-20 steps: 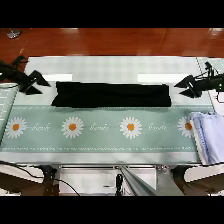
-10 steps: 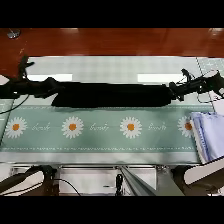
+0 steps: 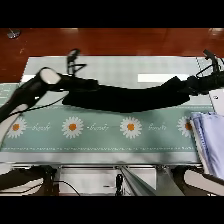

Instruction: Fold the shirts.

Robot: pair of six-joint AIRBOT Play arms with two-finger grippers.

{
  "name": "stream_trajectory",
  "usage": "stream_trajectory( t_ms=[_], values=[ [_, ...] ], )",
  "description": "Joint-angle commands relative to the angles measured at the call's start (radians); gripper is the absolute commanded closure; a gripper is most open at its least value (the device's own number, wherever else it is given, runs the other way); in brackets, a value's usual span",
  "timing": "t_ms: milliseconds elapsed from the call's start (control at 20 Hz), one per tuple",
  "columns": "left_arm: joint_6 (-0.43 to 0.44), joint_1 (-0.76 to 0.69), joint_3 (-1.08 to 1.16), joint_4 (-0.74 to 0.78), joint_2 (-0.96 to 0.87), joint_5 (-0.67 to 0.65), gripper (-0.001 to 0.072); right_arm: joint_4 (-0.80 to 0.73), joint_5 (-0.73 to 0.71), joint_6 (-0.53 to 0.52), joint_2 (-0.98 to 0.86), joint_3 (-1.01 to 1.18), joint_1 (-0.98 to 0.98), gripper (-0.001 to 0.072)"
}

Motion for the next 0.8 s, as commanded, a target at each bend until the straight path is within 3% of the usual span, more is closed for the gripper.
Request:
stream_trajectory(
  t_ms=[0, 200, 450, 600, 750],
  values=[
    [-0.161, -0.226, 0.28, 0.104, -0.252, -0.066, 0.0685, -0.008, 0.014, 0.027, 0.286, -0.158, 0.005, 0.0682],
    [-0.213, -0.4, 0.602, 0.035, -0.529, -0.217, 0.0684, 0.006, 0.027, 0.075, 0.486, -0.213, 0.005, 0.0681],
    [-0.188, -0.507, 0.686, -0.23, -0.663, -0.277, 0.0683, 0.034, 0.027, 0.089, 0.549, -0.213, 0.005, 0.0681],
    [-0.155, -0.451, 0.705, -0.263, -0.637, -0.319, 0.0683, 0.037, 0.013, 0.088, 0.547, -0.212, 0.005, 0.0681],
    [-0.153, -0.275, 0.705, -0.262, -0.558, -0.363, 0.0683, 0.102, -0.023, 0.087, 0.544, -0.212, 0.005, 0.0682]
  ],
)
